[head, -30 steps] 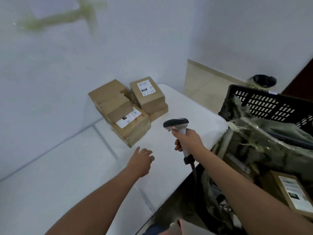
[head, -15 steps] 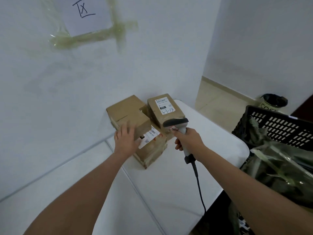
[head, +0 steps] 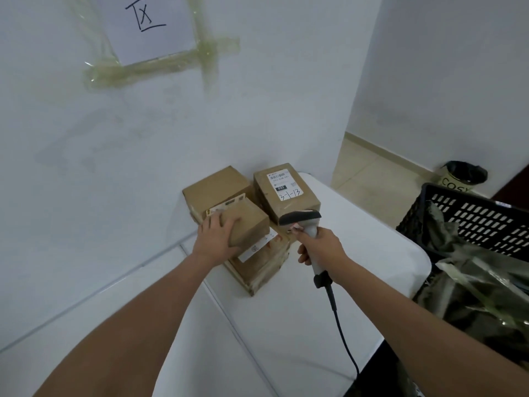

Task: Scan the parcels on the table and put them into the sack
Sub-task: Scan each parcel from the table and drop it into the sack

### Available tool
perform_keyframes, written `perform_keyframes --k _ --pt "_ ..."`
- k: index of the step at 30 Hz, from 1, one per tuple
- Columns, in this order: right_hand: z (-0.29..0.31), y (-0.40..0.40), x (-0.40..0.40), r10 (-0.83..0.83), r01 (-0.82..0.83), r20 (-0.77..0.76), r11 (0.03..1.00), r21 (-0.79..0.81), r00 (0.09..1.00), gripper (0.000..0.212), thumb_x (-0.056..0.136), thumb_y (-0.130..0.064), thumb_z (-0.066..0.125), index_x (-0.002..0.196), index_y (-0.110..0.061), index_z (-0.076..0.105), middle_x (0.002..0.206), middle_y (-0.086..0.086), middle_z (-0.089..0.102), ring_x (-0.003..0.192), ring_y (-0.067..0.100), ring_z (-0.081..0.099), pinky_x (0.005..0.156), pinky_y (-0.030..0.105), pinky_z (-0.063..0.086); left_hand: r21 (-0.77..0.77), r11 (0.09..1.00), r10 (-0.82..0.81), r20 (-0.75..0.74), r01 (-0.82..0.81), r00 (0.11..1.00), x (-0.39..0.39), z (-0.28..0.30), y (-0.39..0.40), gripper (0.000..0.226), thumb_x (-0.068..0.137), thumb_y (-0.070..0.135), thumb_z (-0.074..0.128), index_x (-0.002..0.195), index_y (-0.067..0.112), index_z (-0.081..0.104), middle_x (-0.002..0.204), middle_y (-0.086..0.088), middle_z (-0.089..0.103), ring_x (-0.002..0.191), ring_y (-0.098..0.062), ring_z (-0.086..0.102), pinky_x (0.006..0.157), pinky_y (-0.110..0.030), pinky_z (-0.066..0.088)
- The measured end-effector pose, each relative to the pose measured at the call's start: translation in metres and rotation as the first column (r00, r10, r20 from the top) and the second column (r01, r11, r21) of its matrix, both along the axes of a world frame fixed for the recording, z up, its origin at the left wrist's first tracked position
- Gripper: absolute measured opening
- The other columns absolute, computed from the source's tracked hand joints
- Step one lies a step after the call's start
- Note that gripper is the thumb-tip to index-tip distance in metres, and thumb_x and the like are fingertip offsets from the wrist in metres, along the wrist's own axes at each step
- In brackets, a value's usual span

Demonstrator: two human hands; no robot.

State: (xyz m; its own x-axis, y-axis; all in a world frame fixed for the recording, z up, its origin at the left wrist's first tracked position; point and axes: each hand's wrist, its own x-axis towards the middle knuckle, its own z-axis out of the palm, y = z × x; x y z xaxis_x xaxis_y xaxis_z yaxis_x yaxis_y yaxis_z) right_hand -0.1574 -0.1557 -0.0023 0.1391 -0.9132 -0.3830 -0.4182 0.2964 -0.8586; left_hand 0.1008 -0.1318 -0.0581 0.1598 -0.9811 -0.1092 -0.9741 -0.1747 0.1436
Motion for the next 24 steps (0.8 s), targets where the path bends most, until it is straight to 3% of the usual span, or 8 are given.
perform_keyframes --k 3,5,7,9,11,13,19,24 --pt "-0.008 0.01 -0.006 -0.004 0.003 0.017 1.0 0.031 1.0 0.035 0.09 -0.043 0.066 0.09 -0.008 0.063 0.07 0.006 0.069 0.053 0.014 0.064 0.056 0.025 0.052 -0.023 0.998 0.054 -0.229 -0.061 0.972 -0.007 0.005 0.014 0.078 0.077 0.053 0.072 0.143 0.039 0.031 0.147 -0.01 0.024 0.135 -0.036 0.025 0.113 -0.05 0.03" --pt "-0.014 0.018 -0.014 -0.02 0.018 0.037 0.999 0.046 0.999 0.034 0.09 -0.042 0.066 0.09 -0.007 0.063 0.071 0.007 0.069 0.055 0.016 0.065 0.057 0.027 0.053 -0.027 0.983 0.149 -0.481 -0.184 0.864 -0.015 0.014 0.028 0.071 0.078 0.054 0.074 0.138 0.036 0.04 0.139 -0.006 0.035 0.127 -0.028 0.037 0.109 -0.045 0.038" --pt "-0.019 0.026 -0.024 -0.068 0.064 0.054 0.996 0.062 0.996 0.034 0.09 -0.04 0.067 0.091 -0.006 0.064 0.072 0.008 0.069 0.056 0.017 0.065 0.056 0.026 0.051 0.085 0.951 0.258 -0.752 -0.298 0.606 -0.027 0.025 0.046 0.062 0.081 0.054 0.072 0.134 0.031 0.048 0.132 0.0 0.048 0.116 -0.019 0.052 0.101 -0.039 0.047" --pt "-0.024 0.034 -0.034 -0.117 0.113 0.062 0.991 0.067 0.991 0.034 0.091 -0.039 0.066 0.09 -0.005 0.063 0.073 0.009 0.069 0.056 0.017 0.065 0.055 0.026 0.05 0.316 0.895 0.389 -0.898 -0.315 0.205 -0.041 0.031 0.064 0.059 0.086 0.056 0.065 0.136 0.027 0.05 0.131 -0.002 0.059 0.112 -0.021 0.061 0.095 -0.039 0.053" --pt "-0.029 0.041 -0.045 -0.164 0.158 0.08 0.985 0.073 0.983 0.032 0.092 -0.038 0.065 0.088 -0.006 0.062 0.072 0.009 0.069 0.057 0.018 0.065 0.056 0.027 0.051 0.493 0.836 0.474 -0.87 -0.242 -0.136 -0.054 0.029 0.08 0.055 0.089 0.054 0.062 0.134 0.024 0.053 0.128 -0.011 0.063 0.108 -0.035 0.066 0.091 -0.049 0.056" --pt "-0.033 0.046 -0.056 -0.203 0.196 0.099 0.977 0.079 0.974 0.031 0.092 -0.037 0.065 0.085 -0.008 0.062 0.07 0.008 0.068 0.057 0.018 0.065 0.059 0.028 0.052 0.581 0.8 0.519 -0.795 -0.148 -0.314 -0.071 0.022 0.096 0.05 0.092 0.054 0.059 0.131 0.023 0.055 0.128 -0.016 0.063 0.105 -0.046 0.066 0.089 -0.055 0.055" --pt "-0.053 0.071 -0.095 -0.257 0.243 0.121 0.962 0.121 0.959 0.034 0.092 -0.037 0.065 0.077 -0.006 0.062 0.062 0.006 0.066 0.057 0.021 0.064 0.068 0.036 0.057 0.752 0.659 0.651 -0.589 -0.029 -0.478 -0.129 -0.022 0.137 0.053 0.092 0.045 0.063 0.13 0.009 0.055 0.135 -0.023 0.054 0.11 -0.048 0.063 0.098 -0.059 0.048" --pt "-0.07 0.095 -0.127 -0.287 0.262 0.116 0.946 0.188 0.951 0.033 0.091 -0.034 0.067 0.08 -0.003 0.062 0.065 0.009 0.066 0.055 0.02 0.064 0.058 0.031 0.052 0.827 0.558 0.68 -0.504 -0.071 -0.532 -0.171 -0.06 0.162 0.049 0.097 0.047 0.055 0.131 0.011 0.054 0.136 -0.023 0.05 0.112 -0.043 0.063 0.094 -0.059 0.051"
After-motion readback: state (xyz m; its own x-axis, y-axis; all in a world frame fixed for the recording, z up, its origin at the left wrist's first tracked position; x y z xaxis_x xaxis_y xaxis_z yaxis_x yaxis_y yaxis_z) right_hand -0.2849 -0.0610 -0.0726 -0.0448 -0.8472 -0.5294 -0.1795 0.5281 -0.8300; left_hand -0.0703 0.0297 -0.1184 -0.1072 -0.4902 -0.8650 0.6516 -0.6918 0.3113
